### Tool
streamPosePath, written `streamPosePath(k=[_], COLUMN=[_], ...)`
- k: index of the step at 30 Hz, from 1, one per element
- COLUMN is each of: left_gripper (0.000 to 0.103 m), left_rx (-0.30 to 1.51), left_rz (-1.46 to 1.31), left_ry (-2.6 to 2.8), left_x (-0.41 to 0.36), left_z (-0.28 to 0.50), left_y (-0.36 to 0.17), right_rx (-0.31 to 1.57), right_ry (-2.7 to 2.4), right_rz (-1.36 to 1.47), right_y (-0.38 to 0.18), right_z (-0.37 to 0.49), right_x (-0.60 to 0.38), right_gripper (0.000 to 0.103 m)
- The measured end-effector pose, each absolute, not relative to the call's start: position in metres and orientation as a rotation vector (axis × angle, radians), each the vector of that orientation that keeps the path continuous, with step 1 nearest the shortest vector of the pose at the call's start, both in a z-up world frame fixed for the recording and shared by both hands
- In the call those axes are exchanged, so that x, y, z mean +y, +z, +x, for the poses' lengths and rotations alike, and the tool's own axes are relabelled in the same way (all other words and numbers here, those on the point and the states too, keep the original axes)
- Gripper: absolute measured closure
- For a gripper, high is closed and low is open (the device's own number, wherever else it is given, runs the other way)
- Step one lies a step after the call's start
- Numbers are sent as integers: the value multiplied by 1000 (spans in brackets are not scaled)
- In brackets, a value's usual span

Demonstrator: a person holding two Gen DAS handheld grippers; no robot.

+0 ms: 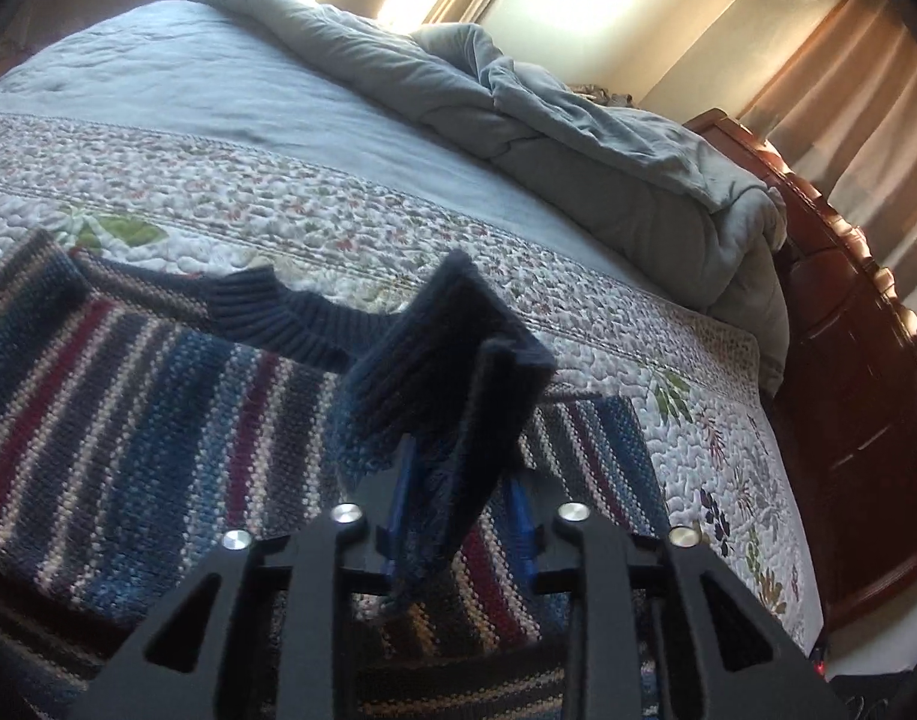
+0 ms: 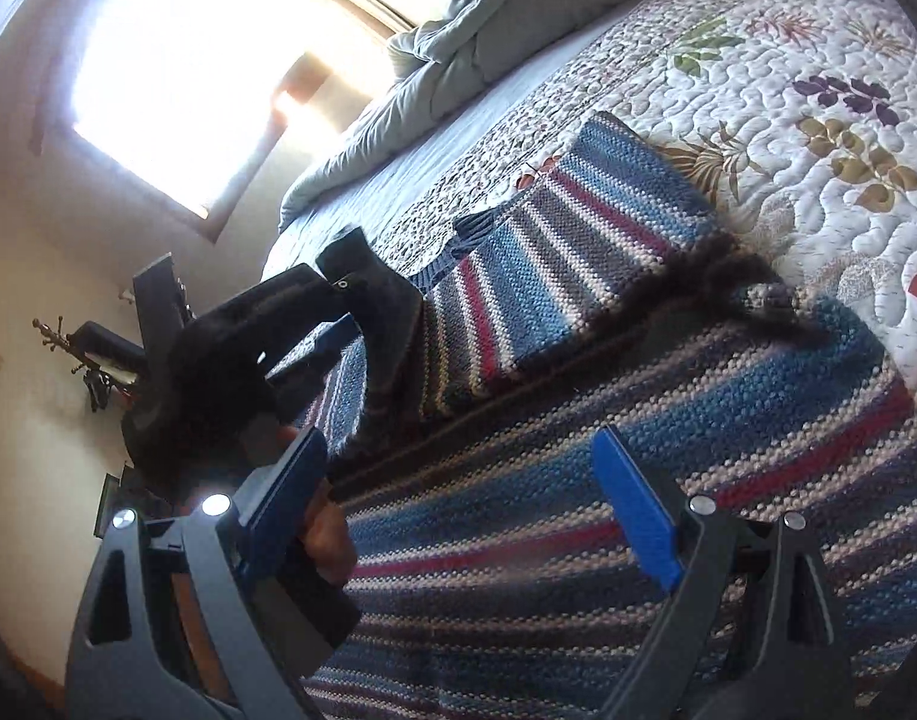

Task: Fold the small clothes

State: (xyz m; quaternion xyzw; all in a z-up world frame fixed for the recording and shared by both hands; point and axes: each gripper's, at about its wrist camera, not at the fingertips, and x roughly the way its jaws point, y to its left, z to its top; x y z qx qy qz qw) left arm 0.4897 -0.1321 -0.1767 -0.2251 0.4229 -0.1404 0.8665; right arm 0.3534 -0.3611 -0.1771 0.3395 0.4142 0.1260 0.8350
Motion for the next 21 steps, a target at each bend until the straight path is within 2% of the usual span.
streamPosePath(k=[1,2,4,6,7,11,15,17,21], left_gripper=[49,46,32,27,23,15,13,12,12], left_rx=[886,883,877,868,863,846,873,865,867], left_rz=[-466,-473,-501,-528,-545,-565,-531,-518,-528], left_ry=[-311,-330,-372,-400,-418,-439,-403,-391,-386], left_x=[-131,-127,-117,-101,-90,-47,-11,1,13], left_z=[486,482,472,457,445,386,333,313,306], left_y=[-177,-176,-171,-165,-162,-164,-186,-195,-210], right_rx=[879,883,892,896,900,926,896,894,1016], right_ry=[266,265,267,274,278,338,393,375,298], right_rz=[723,727,738,752,760,864,979,1023,1110], right_y=[-178,-179,-182,-185,-187,-197,-191,-189,-211], right_z=[354,355,357,359,360,365,378,396,451], right_x=[-361,-360,-356,-354,-353,-353,-362,-367,-370], right_gripper=[13,13,13,13,17,38,39,34,36])
